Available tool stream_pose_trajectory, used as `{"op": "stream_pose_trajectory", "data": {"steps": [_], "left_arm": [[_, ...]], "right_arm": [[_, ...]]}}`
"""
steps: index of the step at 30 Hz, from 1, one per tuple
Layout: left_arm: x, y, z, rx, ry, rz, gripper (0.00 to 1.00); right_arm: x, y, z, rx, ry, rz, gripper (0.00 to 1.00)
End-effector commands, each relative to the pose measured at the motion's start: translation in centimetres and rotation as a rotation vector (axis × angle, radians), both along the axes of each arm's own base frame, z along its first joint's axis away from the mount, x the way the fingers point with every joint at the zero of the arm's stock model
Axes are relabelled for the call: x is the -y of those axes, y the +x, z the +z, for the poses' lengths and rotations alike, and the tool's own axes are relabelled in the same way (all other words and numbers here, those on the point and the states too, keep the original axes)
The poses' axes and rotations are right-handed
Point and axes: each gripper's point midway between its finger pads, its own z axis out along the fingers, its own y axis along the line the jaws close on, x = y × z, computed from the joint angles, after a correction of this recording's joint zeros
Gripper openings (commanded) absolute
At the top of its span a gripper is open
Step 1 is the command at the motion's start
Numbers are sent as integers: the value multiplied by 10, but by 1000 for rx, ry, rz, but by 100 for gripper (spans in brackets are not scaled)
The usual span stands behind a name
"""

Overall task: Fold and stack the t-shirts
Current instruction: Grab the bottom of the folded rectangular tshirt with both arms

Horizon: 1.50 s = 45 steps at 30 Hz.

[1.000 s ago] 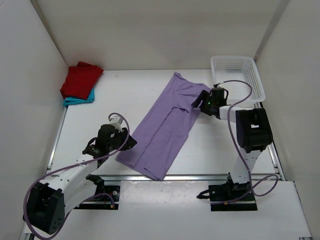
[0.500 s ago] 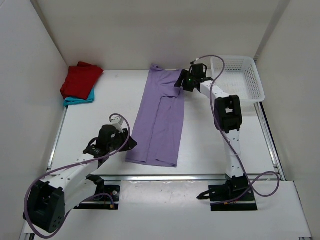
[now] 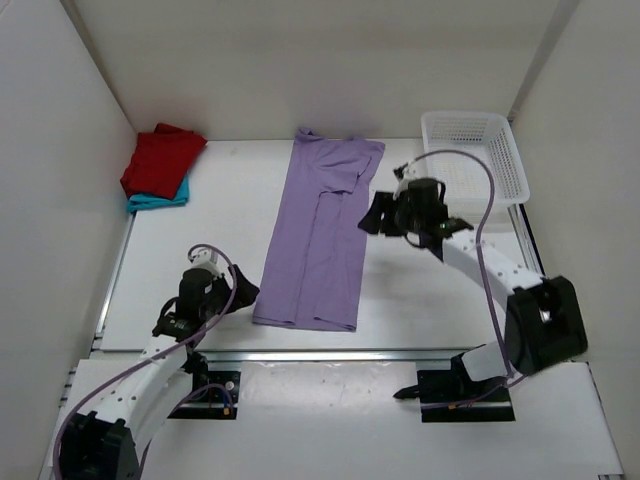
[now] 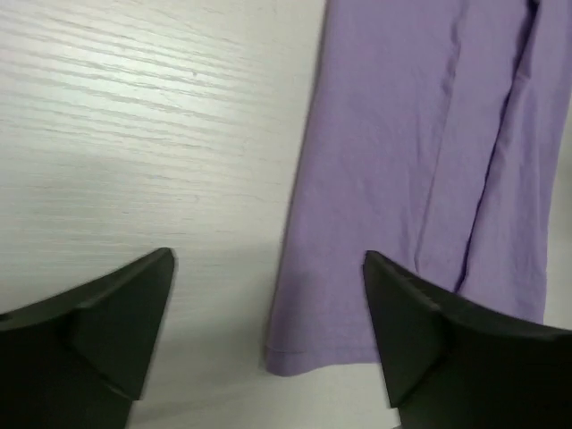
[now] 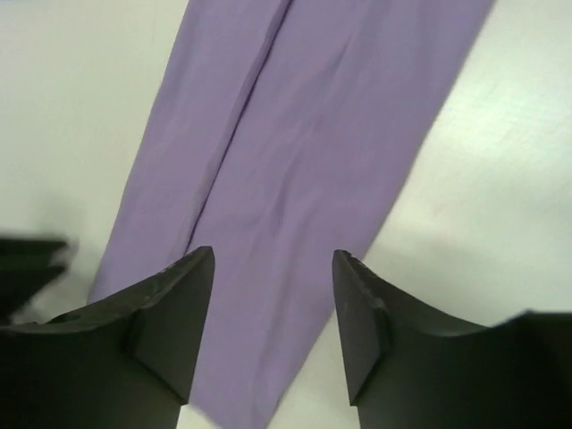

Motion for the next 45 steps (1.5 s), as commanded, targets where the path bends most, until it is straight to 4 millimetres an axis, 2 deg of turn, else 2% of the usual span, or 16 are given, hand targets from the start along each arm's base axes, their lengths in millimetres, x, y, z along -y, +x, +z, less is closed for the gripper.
{"op": "stream_pose_trajectory", "data": {"steps": [1, 3, 4, 5, 7, 10, 17, 21, 25, 30, 33, 38, 40, 41, 43, 45], "left_arm": [[1, 6, 9, 3, 2, -11, 88], [10, -2, -5, -59, 25, -58, 58], [10, -4, -8, -78, 38, -65, 48], [14, -8, -13, -92, 49, -82, 47], [17, -14, -21, -127, 74, -105, 50], [20, -22, -27, -158, 125, -129, 51], [33, -39, -32, -190, 159, -196, 44], [37, -43, -31, -179, 154, -207, 40], [44, -47, -29, -182, 95, -237, 23], [60, -62, -22, -187, 56, -327, 11], [67, -72, -16, -199, 18, -368, 0], [76, -96, -5, -239, -35, -454, 0], [79, -103, 7, -246, -73, -480, 0], [77, -109, 8, -258, -71, -497, 0], [78, -109, 24, -246, -83, -503, 0], [81, -107, 38, -240, -107, -507, 0]], "right_arm": [[-21, -53, -23, -6, 58, 82, 52], [-16, -103, -62, -110, 34, 89, 48], [-16, -128, -74, -142, 41, 106, 48], [-16, -133, -68, -115, 58, 103, 49], [-15, -165, -87, -179, 58, 110, 50], [-17, -186, -95, -220, 107, 122, 51], [-33, -217, -110, -308, 183, 205, 44], [-40, -220, -113, -322, 164, 229, 42], [-41, -222, -117, -360, 196, 243, 29], [-40, -218, -123, -357, 187, 241, 1], [-41, -230, -121, -354, 167, 261, 0], [-28, -291, -124, -442, 132, 278, 0], [-21, -307, -119, -452, 172, 253, 0], [-15, -315, -126, -482, 158, 233, 0], [-14, -313, -115, -453, 202, 213, 0], [-11, -297, -102, -408, 226, 186, 0]]}}
